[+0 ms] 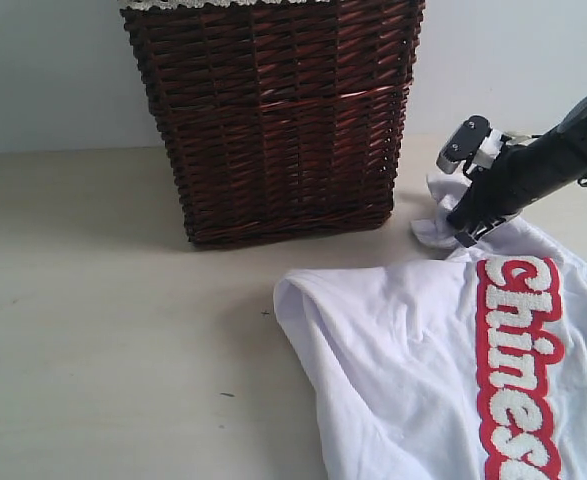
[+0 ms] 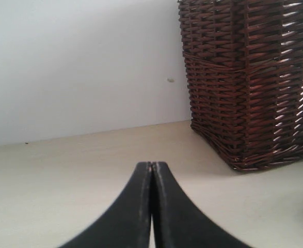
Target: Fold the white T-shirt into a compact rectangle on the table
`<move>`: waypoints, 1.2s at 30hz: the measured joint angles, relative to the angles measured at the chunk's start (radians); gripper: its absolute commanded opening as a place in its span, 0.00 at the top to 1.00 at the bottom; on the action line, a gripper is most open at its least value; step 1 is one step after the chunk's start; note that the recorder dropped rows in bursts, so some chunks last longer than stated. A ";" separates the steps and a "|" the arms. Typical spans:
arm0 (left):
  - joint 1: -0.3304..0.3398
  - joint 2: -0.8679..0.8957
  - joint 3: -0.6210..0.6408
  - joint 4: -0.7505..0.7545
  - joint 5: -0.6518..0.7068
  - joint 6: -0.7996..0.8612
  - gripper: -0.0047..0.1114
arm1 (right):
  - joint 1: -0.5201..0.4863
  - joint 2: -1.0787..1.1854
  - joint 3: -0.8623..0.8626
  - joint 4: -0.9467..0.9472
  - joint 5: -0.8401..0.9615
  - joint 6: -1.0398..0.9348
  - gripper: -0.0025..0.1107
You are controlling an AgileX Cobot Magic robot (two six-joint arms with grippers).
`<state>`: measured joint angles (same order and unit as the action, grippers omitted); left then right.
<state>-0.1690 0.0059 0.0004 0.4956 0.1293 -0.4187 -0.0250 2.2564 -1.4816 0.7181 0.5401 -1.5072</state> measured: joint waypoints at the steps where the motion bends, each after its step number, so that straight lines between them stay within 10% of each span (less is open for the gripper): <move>1: 0.000 0.000 0.000 0.000 0.000 0.000 0.96 | 0.000 -0.005 0.000 0.000 0.000 0.003 0.98; 14: 0.000 0.000 0.000 0.000 0.000 0.000 0.96 | -0.055 -0.226 0.000 -0.424 0.409 0.369 0.97; 20: 0.000 0.000 0.000 0.000 0.000 0.000 0.96 | -0.072 -0.226 0.012 -0.600 0.635 0.428 0.59; 24: 0.000 0.000 0.000 0.000 0.000 0.000 0.96 | -0.075 -0.213 0.082 -0.619 0.633 0.432 0.36; 36: 0.000 0.000 0.000 0.000 0.000 0.000 0.96 | -0.075 -0.384 0.128 -0.509 0.346 0.316 0.36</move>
<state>-0.1690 0.0059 0.0004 0.4956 0.1293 -0.4187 -0.1004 1.8728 -1.3540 0.2094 0.8858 -1.1907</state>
